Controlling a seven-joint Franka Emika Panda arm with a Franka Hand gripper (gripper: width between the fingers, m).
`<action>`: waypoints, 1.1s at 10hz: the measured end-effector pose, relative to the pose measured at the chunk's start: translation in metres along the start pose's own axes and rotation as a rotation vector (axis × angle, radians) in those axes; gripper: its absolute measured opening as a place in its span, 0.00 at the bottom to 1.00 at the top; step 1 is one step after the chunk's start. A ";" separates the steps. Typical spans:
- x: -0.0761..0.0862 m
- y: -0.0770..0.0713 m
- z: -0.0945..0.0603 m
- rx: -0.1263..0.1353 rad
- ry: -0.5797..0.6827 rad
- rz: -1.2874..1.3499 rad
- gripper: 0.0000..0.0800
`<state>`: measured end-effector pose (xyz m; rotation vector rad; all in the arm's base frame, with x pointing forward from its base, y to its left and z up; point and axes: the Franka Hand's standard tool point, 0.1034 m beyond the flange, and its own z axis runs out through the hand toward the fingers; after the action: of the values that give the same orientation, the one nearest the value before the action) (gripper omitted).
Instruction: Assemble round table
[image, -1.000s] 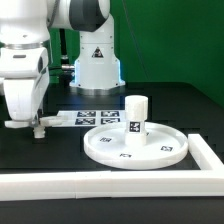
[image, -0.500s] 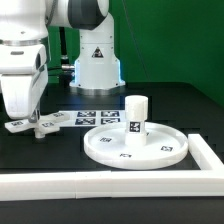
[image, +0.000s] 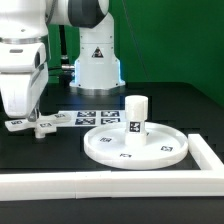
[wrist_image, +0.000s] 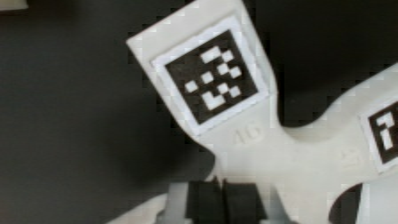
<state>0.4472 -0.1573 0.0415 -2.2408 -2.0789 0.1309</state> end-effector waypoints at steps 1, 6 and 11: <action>0.000 0.000 0.000 0.001 0.000 0.001 0.12; 0.002 0.002 -0.006 -0.009 0.001 0.205 0.69; 0.003 -0.003 -0.003 -0.012 0.001 0.236 0.81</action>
Offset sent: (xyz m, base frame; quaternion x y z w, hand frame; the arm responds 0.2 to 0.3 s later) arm -0.0121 -0.0054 0.0109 -0.0050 -0.0140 0.1466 0.9891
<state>0.4448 -0.1540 0.0453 -2.4852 -1.8117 0.1312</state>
